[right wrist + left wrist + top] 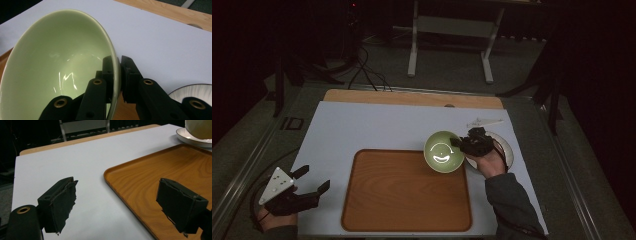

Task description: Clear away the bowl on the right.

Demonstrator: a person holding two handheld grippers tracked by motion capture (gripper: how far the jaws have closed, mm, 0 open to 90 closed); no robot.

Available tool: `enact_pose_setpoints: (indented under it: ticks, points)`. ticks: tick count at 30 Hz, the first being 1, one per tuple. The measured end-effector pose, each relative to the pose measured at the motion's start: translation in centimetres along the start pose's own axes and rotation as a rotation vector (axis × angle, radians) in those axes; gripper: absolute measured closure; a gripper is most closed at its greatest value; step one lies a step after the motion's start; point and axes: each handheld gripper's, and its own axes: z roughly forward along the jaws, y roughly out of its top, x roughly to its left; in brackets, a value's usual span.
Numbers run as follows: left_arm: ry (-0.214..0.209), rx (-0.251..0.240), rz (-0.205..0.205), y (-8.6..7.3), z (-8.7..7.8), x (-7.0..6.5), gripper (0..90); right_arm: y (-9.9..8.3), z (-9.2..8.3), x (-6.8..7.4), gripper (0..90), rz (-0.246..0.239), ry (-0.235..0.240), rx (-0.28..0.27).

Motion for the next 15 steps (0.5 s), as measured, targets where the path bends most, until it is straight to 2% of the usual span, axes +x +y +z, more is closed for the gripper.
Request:
enact_pose_setpoints:
  ticks: [15]
  points:
    - [0.002, 0.0, -0.001, -0.01, -0.05, 0.07, 15.7, 0.13, 0.72, 0.86, 82.3, -0.008, 0.023, 0.0]
